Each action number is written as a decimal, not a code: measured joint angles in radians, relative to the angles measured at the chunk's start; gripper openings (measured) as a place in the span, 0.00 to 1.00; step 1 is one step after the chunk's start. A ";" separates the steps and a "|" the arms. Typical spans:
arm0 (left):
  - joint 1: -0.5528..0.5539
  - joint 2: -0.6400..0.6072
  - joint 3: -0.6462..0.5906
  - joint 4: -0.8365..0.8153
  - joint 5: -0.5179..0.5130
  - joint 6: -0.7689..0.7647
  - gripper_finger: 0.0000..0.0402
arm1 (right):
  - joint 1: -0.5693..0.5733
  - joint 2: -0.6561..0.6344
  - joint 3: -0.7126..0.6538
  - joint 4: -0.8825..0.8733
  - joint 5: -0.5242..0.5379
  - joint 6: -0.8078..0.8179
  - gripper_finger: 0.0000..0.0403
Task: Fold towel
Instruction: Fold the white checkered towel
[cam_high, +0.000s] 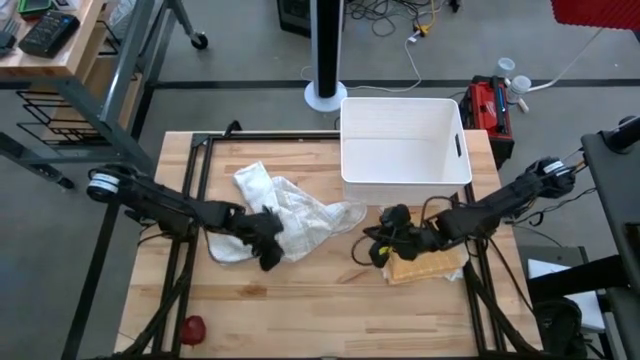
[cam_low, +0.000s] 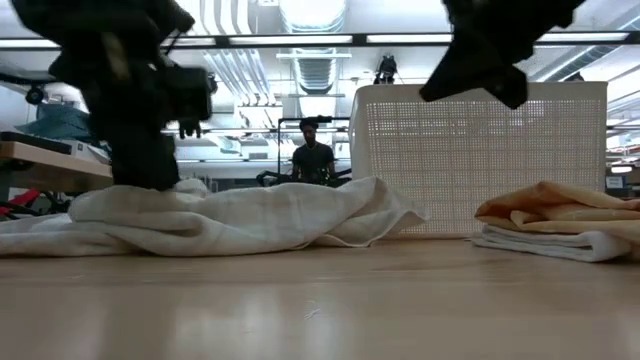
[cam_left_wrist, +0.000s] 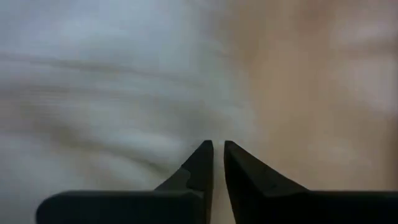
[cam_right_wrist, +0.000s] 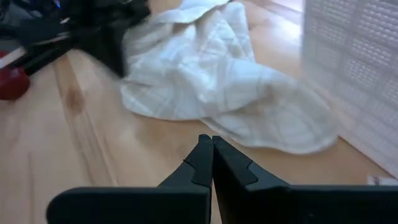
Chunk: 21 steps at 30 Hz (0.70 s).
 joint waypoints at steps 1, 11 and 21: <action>-0.013 0.000 -0.020 0.069 0.093 -0.012 0.07 | -0.018 0.006 0.010 0.003 -0.026 -0.019 0.00; -0.060 -0.113 0.061 -0.020 -0.016 0.024 0.02 | -0.150 0.138 0.147 0.007 -0.152 -0.223 0.00; -0.046 -0.159 0.333 -0.682 -0.533 -0.081 0.03 | -0.184 0.269 0.308 -0.074 -0.173 -0.329 0.00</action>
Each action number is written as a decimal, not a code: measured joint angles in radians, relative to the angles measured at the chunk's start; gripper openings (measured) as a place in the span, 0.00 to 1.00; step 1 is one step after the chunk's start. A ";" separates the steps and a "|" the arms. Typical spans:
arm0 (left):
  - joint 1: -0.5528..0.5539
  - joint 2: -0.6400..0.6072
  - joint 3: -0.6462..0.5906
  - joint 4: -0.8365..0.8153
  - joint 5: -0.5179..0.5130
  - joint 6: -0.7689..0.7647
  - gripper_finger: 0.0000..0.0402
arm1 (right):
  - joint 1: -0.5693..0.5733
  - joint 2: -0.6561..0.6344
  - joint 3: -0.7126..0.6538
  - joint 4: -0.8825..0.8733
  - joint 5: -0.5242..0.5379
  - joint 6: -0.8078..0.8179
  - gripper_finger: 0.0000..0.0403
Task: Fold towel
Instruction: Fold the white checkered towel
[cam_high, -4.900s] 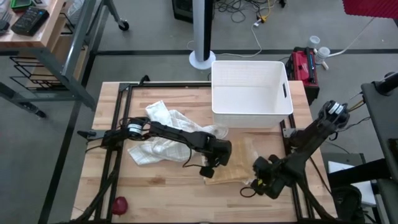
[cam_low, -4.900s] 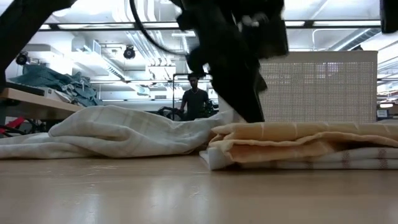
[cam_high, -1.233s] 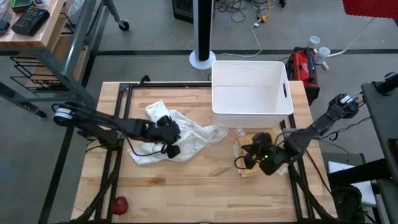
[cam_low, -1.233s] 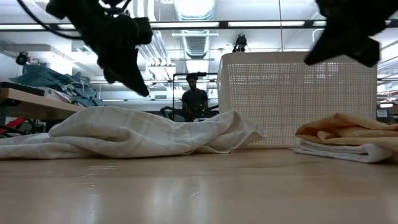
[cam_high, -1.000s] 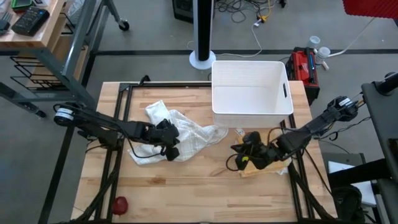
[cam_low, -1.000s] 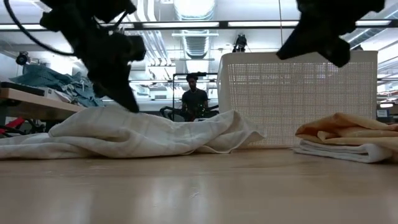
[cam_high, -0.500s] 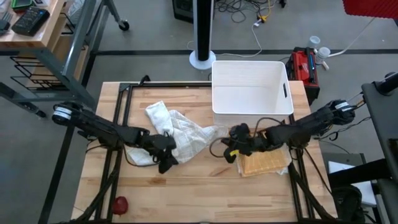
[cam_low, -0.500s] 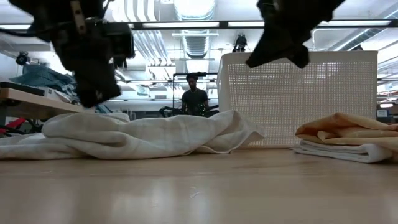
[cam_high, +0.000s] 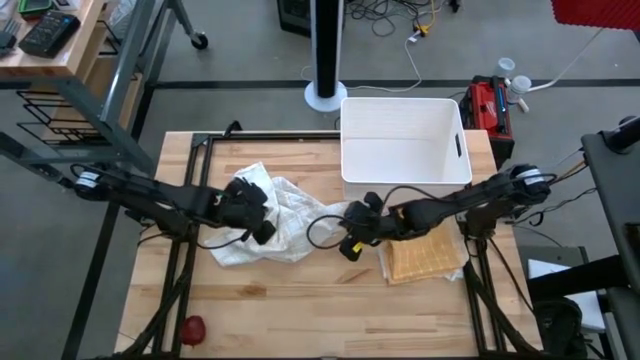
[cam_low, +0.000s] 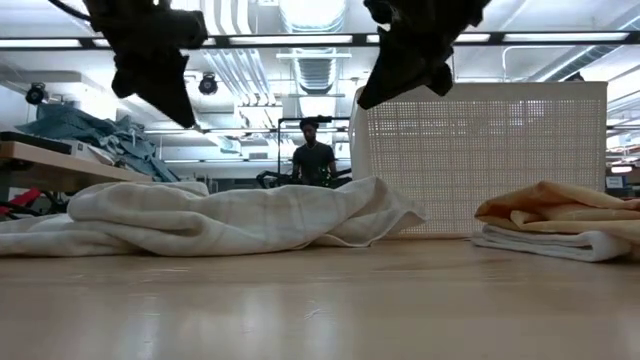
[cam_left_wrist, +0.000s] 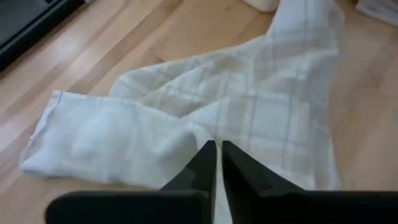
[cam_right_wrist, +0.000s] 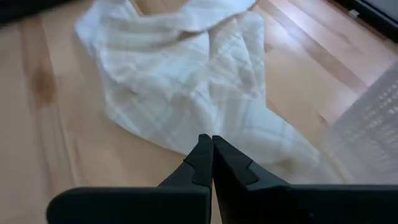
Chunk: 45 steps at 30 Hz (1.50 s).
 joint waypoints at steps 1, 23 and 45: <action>0.005 0.006 0.002 0.008 0.002 -0.004 0.05 | -0.001 0.009 0.017 -0.031 0.000 -0.008 0.00; 0.028 0.231 -0.222 0.219 0.229 -0.148 0.46 | -0.018 0.049 0.115 -0.129 0.004 -0.033 0.00; -0.116 -0.086 -0.071 0.220 0.016 0.046 0.05 | -0.035 0.049 0.116 -0.128 0.012 0.003 0.00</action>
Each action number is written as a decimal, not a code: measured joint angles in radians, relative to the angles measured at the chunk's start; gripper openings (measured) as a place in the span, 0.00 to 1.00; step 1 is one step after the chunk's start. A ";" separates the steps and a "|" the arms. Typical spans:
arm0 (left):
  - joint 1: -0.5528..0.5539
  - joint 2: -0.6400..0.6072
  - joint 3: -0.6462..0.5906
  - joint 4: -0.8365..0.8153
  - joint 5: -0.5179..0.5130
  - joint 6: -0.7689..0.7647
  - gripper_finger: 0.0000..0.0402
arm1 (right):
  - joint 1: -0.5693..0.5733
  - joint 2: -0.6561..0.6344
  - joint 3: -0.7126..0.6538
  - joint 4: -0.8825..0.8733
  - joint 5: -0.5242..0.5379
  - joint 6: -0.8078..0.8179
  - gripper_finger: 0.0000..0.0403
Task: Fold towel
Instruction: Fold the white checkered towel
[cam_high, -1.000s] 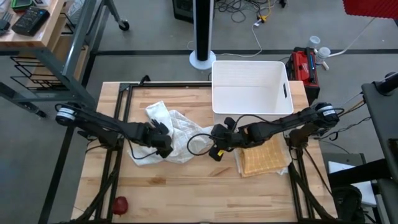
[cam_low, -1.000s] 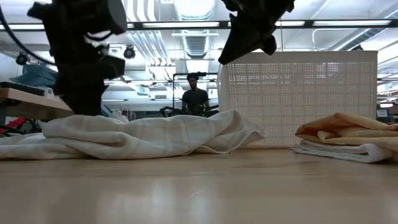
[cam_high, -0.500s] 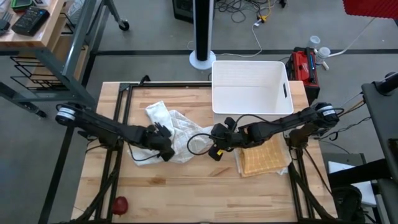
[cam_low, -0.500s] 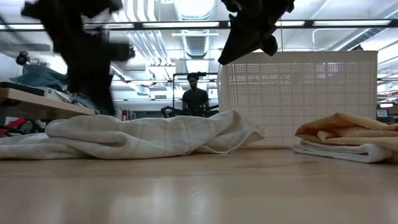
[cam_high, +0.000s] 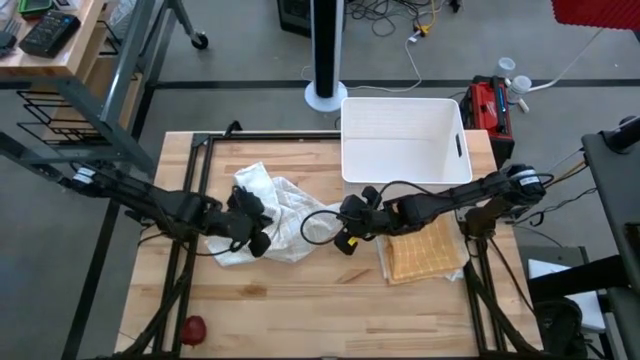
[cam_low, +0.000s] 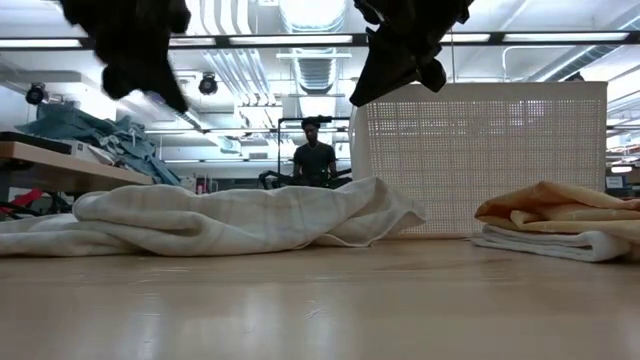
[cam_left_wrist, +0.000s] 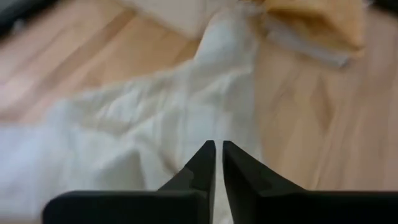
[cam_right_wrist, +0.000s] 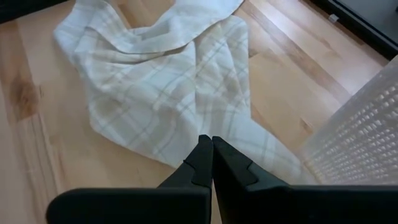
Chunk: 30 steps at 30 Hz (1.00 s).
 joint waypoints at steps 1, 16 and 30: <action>0.001 0.002 -0.009 -0.025 0.007 -0.032 0.06 | -0.002 0.000 0.000 0.000 0.000 0.000 0.00; 0.031 0.329 -0.147 -0.088 0.190 -0.170 0.40 | -0.017 0.000 0.000 0.008 0.000 0.033 0.00; 0.038 0.266 -0.089 -0.034 0.167 0.020 0.02 | -0.017 0.000 0.000 0.037 0.001 0.080 0.00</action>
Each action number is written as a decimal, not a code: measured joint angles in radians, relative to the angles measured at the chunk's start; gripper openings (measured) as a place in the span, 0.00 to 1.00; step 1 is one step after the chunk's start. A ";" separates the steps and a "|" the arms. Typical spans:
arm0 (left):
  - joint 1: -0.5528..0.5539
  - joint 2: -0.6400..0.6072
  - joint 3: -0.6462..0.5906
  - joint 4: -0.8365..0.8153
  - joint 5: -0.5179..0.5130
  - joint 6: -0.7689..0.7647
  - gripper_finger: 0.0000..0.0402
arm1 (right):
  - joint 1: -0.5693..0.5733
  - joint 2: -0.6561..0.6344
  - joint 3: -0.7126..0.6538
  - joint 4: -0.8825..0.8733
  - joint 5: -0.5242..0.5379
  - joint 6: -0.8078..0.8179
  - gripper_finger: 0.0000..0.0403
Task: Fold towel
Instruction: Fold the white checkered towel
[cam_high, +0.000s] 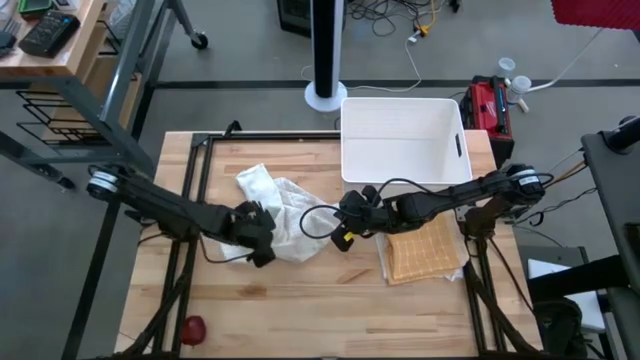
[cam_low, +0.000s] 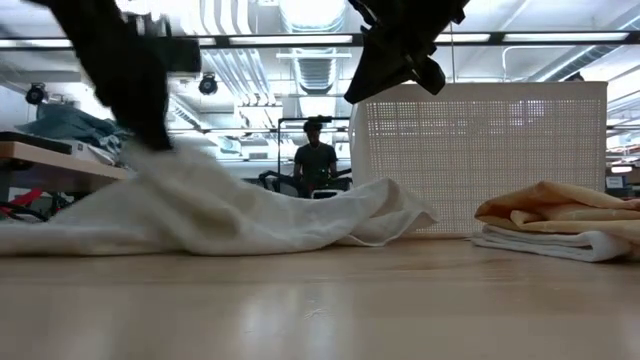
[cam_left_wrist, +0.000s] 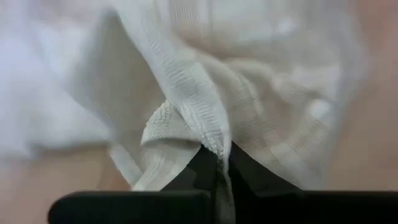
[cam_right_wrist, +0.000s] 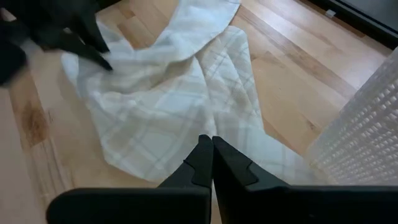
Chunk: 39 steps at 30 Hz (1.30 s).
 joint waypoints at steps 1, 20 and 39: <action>-0.001 -0.034 0.012 -0.002 -0.022 0.019 0.01 | 0.000 0.000 0.000 0.001 0.000 0.000 0.00; -0.039 -0.522 0.064 0.179 -0.165 0.365 0.00 | -0.012 0.000 0.000 -0.129 0.017 0.039 0.00; -0.229 -0.516 0.278 0.301 -0.212 0.515 0.00 | -0.011 -0.013 -0.111 -0.342 -0.168 0.241 0.00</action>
